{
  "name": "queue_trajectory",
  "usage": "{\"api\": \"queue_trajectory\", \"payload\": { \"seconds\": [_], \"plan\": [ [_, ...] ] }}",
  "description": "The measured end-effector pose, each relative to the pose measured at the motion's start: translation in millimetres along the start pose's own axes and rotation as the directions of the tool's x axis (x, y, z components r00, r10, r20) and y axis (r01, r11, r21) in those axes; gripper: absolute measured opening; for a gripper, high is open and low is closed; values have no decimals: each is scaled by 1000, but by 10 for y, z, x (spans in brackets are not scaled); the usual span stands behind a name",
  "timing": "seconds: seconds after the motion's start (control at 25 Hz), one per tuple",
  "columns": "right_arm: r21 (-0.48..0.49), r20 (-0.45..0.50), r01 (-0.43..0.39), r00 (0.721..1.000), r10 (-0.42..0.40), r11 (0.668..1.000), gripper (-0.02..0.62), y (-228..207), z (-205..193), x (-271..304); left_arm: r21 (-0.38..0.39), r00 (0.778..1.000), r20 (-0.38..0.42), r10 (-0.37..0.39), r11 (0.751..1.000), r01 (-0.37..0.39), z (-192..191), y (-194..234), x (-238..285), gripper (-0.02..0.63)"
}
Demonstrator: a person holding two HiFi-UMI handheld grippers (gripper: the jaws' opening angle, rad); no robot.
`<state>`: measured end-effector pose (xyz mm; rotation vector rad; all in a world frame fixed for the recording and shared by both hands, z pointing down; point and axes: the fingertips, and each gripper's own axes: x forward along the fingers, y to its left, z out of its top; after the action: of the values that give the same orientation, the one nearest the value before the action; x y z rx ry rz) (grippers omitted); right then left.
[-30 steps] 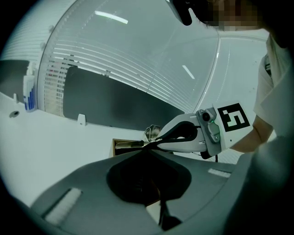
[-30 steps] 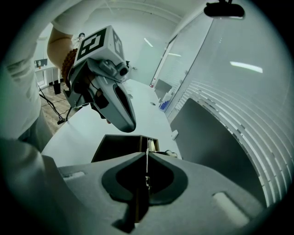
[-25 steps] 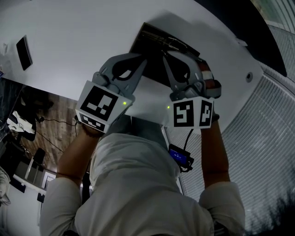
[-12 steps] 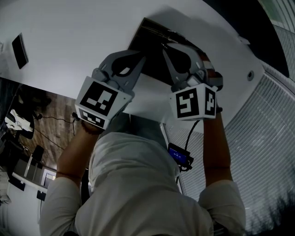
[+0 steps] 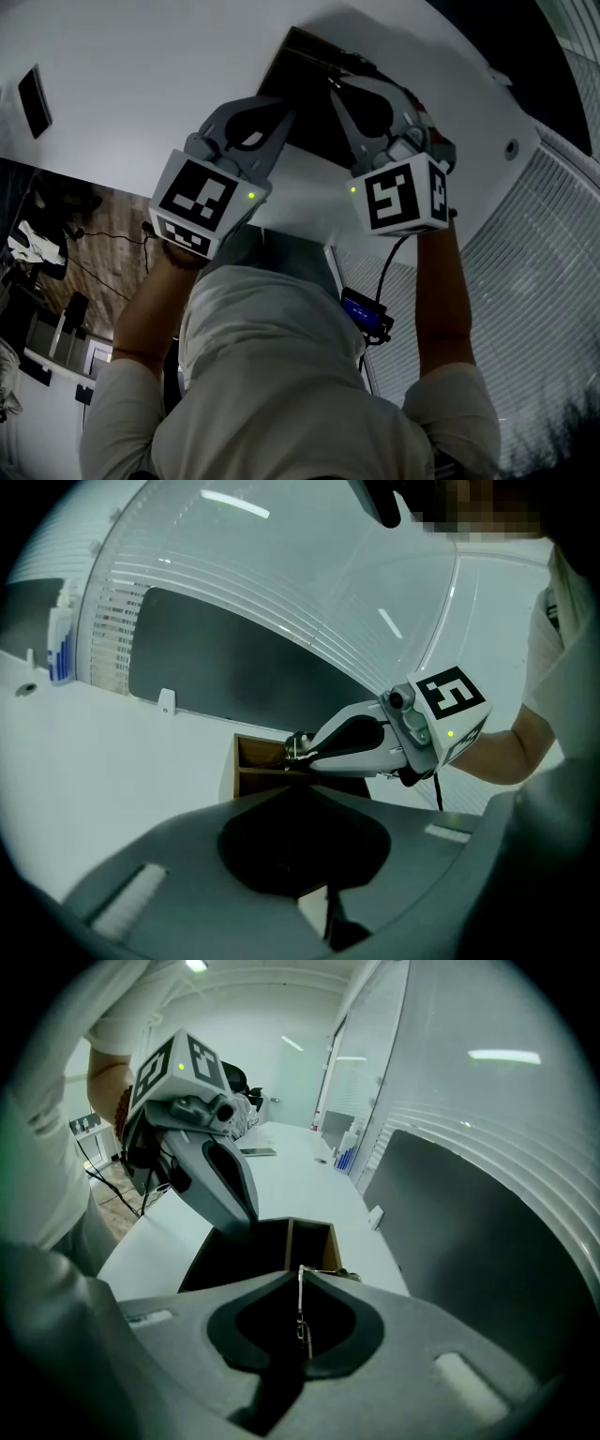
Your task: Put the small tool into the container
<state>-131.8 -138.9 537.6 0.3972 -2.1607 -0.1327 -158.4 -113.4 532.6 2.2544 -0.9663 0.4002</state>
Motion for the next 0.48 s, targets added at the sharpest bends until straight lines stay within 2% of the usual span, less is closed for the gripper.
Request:
{"api": "queue_trajectory", "payload": {
  "seconds": [0.2,0.48],
  "plan": [
    [24,10,-19,1000,18,1000,15,34,26,-15,-1,1000,-2,1,1000,-1,-24,-9,-41,3],
    [4,4,-14,1000,14,1000,18,35,-14,-2,-3,1000,-2,1,1000,-1,-57,-30,-55,3]
  ]
}}
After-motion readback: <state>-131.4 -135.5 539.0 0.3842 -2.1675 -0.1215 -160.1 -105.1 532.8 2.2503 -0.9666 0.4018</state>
